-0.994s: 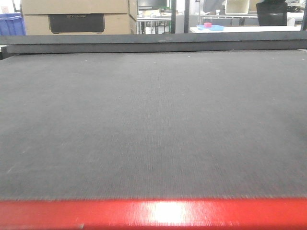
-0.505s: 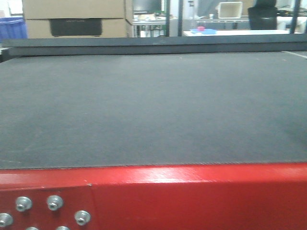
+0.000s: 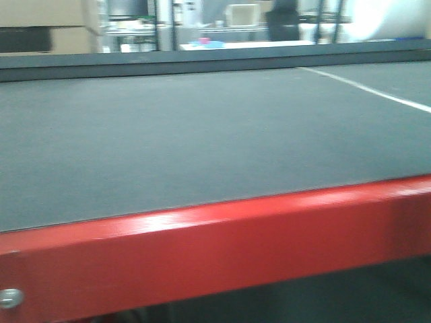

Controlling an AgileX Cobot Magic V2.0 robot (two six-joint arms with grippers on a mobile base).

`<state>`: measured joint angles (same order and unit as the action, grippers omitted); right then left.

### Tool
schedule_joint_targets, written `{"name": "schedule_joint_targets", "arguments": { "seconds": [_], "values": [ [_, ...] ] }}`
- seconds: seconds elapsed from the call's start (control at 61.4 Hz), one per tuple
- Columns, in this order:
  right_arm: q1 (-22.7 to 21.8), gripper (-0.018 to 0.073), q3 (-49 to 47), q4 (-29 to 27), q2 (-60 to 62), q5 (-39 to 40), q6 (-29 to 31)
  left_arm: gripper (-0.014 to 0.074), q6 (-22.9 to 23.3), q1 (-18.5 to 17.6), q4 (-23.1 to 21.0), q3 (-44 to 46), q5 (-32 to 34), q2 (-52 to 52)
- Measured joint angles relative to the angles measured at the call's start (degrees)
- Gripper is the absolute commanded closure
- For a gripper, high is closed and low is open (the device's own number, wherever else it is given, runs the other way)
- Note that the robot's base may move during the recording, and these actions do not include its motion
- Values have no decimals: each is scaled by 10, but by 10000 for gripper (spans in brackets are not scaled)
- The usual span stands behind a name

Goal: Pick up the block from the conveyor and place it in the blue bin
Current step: 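Drive the base to the steel shelf of blue bins, holding both blocks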

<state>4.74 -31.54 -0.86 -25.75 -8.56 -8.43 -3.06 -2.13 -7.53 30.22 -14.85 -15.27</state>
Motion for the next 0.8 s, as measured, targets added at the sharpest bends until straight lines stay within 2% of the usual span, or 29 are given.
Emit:
{"name": "schedule_joint_targets", "arguments": {
  "seconds": [0.799],
  "values": [
    [0, 721, 0, 0, 0, 0, 0, 707, 0, 0, 0, 0, 0, 0]
  ]
}}
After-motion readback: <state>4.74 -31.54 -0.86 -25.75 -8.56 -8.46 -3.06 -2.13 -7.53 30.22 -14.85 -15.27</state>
